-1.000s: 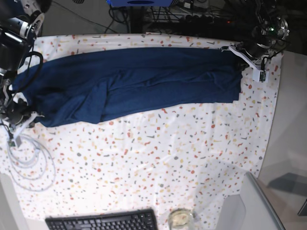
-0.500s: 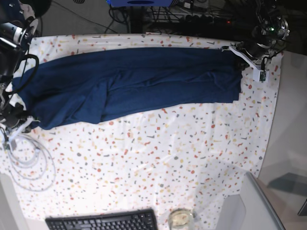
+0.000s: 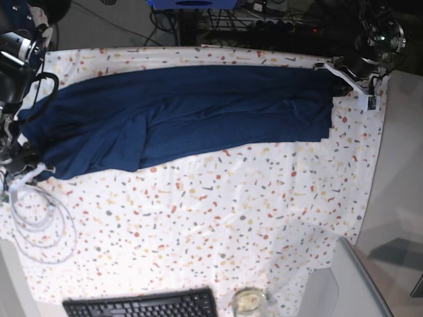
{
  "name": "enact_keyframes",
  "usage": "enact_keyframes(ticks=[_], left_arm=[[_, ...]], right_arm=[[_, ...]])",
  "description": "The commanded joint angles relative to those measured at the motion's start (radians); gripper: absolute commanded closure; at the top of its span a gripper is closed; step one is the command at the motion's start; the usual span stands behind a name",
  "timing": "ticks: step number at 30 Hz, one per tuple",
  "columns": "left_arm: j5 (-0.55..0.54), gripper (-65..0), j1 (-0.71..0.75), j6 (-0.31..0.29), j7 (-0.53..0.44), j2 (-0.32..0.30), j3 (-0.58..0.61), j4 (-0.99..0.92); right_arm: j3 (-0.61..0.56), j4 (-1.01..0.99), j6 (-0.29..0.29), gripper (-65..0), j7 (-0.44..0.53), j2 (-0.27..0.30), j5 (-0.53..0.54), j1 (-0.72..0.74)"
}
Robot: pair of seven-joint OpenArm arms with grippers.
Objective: Layout the t-shirt on the table in an organized manner, then fold the t-shirt properly
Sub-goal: 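Grasp both ends of the shirt strip, one with each gripper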
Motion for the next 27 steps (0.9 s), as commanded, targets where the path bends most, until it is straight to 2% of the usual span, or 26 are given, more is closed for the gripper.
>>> enact_keyframes(ticks=[1,4,7,9,13,17,19,21,23,25,27], left_arm=[[-0.009,0.0,0.003,0.004,-0.018,-0.01,-0.018,0.014],[-0.009,0.0,0.003,0.004,-0.018,-0.013,-0.047,0.014],[-0.009,0.0,0.004,0.004,-0.018,-0.013,-0.067,0.016],[-0.011,0.0,0.006,0.004,-0.016,-0.013,-0.069,0.021],[-0.012,0.0,0.007,0.002,-0.013,-0.013,-0.093,0.022],[-0.015,0.0,0.007,0.001,-0.013,-0.013,-0.132,0.022],[-0.015,0.0,0.007,0.001,-0.013,-0.015,-0.145,0.022],[-0.015,0.0,0.007,0.001,-0.013,-0.015,-0.155,0.022],[-0.015,0.0,0.007,0.001,-0.013,-0.015,-0.162,0.022],[-0.017,0.0,0.007,0.001,-0.013,-0.015,-0.172,0.022],[-0.017,0.0,0.007,0.001,-0.013,-0.015,-0.184,0.022]], right_arm=[[0.003,-0.001,-0.026,-0.5,0.04,0.02,0.007,0.023],[0.003,-0.02,-0.067,-0.8,0.051,0.022,0.007,0.023],[0.003,-0.014,-0.07,-1.1,0.057,0.02,0.009,0.023],[0.003,-0.003,-0.07,-4.2,0.074,0.02,0.009,0.027],[0.007,0.055,-0.07,-20.4,0.071,0.025,0.007,0.026],[0.011,0.135,-0.07,-42.0,0.07,0.027,0.007,-0.006],[0.008,0.189,-0.069,-45.8,0.07,0.025,0.007,-0.034],[0.005,0.246,-0.063,-45.5,0.07,0.02,0.009,-0.072],[0.002,0.31,-0.058,-39.3,0.07,0.011,0.013,-0.115],[-0.016,0.356,-0.041,-27.9,0.07,-0.018,0.009,-0.149],[-0.038,0.392,-0.01,-10.8,0.07,-0.032,0.009,-0.184]])
